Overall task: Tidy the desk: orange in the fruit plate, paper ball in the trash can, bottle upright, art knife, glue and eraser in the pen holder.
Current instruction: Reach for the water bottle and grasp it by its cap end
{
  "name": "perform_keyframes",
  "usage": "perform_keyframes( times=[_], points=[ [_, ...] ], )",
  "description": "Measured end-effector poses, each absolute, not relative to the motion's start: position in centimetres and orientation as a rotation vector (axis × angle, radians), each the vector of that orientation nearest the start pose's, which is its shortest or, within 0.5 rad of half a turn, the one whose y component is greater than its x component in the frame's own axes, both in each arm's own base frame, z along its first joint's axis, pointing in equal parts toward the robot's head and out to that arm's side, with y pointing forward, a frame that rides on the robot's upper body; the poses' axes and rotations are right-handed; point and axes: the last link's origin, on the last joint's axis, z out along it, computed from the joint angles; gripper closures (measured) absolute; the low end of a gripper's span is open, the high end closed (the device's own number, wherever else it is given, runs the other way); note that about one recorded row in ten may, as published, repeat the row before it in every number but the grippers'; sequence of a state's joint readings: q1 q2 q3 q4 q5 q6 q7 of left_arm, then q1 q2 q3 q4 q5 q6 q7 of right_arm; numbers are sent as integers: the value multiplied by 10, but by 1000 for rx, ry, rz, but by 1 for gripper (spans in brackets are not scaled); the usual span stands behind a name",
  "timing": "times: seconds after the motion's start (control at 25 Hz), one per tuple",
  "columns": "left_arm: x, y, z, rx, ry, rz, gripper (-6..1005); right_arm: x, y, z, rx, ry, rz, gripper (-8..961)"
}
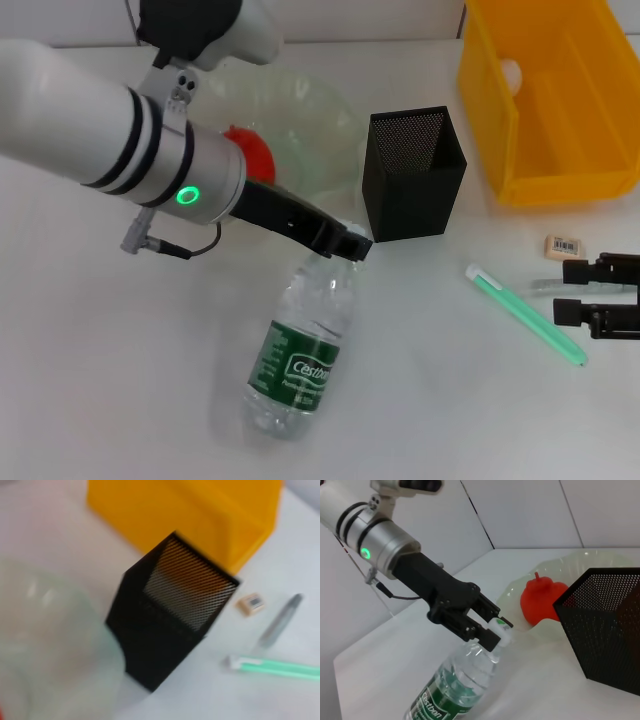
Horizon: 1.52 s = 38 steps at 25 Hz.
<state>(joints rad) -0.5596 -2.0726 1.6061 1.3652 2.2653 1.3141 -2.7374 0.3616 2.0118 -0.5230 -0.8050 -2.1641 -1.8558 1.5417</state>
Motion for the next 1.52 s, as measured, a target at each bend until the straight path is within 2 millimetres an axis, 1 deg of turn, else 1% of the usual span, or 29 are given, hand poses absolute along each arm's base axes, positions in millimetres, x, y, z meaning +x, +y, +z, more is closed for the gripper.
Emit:
perform_keyframes(
  times=[0.04, 0.08, 0.2, 0.24, 0.28, 0.32, 0.4, 0.44, 0.56, 0.64, 0.84, 1.0, 1.08, 1.36, 1.48, 1.52],
  points=[
    [-129, 336, -45, -2742, -1019, 18, 517, 316, 263, 59, -2734, 935, 642, 225],
    [-129, 336, -45, -2742, -1019, 18, 517, 316, 263, 59, -2734, 935, 642, 224],
    [-128, 331, -34, -2791, -991, -137, 526, 315, 263, 58, -2734, 933, 647, 224],
    [-128, 327, -25, -2825, -955, -269, 541, 315, 264, 57, -2735, 934, 652, 224],
    [-128, 327, -25, -2825, -955, -269, 556, 315, 264, 57, -2735, 934, 652, 224],
    [-131, 325, -17, -2830, -919, -353, 571, 313, 264, 55, -2736, 934, 661, 224],
    [-134, 325, -13, -2827, -907, -382, 601, 313, 264, 55, -2736, 934, 665, 224],
    [-141, 324, -6, -2817, -884, -433, 636, 311, 264, 52, -2738, 932, 675, 224],
    [-146, 322, -3, -2820, -859, -479, 740, 309, 266, 50, -2739, 929, 681, 224],
    [-151, 319, 1, -2829, -828, -551, 809, 306, 269, 47, -2741, 929, 691, 224],
    [-156, 319, 2, -2832, -841, -561, 896, 302, 274, 45, -2758, 924, 694, 225],
    [-156, 320, 2, -2838, -839, -552, 966, 302, 275, 44, -2766, 923, 675, 226],
    [-154, 320, 0, -2872, -834, -515, 1001, 304, 275, 44, -2759, 928, 666, 226],
    [-148, 319, -3, -2922, -820, -502, 922, 308, 272, 46, -2745, 942, 664, 226],
    [-147, 324, -10, -2921, -841, -488, 888, 314, 271, 50, -2700, 952, 670, 226],
    [-148, 327, -13, -2919, -855, -478, 826, 317, 270, 52, -2679, 957, 669, 226]
  ],
)
